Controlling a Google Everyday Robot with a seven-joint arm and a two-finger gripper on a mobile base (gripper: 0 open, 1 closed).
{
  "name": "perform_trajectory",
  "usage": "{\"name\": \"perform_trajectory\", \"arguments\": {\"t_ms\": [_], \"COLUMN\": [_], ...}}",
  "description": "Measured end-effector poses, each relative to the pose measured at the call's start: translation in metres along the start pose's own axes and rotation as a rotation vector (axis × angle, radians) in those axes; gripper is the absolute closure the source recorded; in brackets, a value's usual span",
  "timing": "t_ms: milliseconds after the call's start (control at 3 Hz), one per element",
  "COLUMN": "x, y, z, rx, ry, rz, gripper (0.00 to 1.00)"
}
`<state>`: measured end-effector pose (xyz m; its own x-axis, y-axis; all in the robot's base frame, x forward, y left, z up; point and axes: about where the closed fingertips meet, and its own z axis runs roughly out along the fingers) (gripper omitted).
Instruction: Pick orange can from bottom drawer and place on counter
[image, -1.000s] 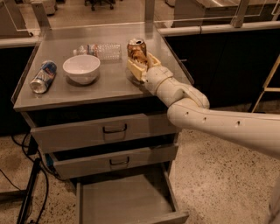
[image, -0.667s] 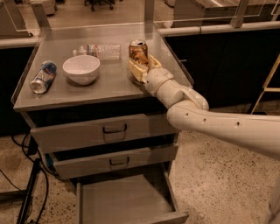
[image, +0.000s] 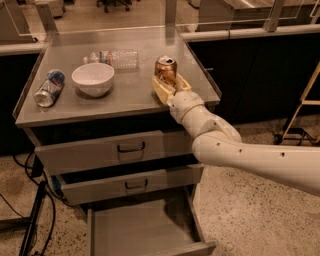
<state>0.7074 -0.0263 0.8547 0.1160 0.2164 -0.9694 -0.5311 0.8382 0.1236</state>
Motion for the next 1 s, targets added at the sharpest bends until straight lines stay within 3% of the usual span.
{"name": "perform_trajectory", "arguments": {"t_ms": [333, 1000], "x": [-0.0033, -0.0033], "y": [0.0004, 0.0005], "z": [0.0007, 0.0008], "rx": [0.0, 0.0], "ry": [0.0, 0.0], "rz": [0.0, 0.0], "gripper": [1.0, 0.58]}}
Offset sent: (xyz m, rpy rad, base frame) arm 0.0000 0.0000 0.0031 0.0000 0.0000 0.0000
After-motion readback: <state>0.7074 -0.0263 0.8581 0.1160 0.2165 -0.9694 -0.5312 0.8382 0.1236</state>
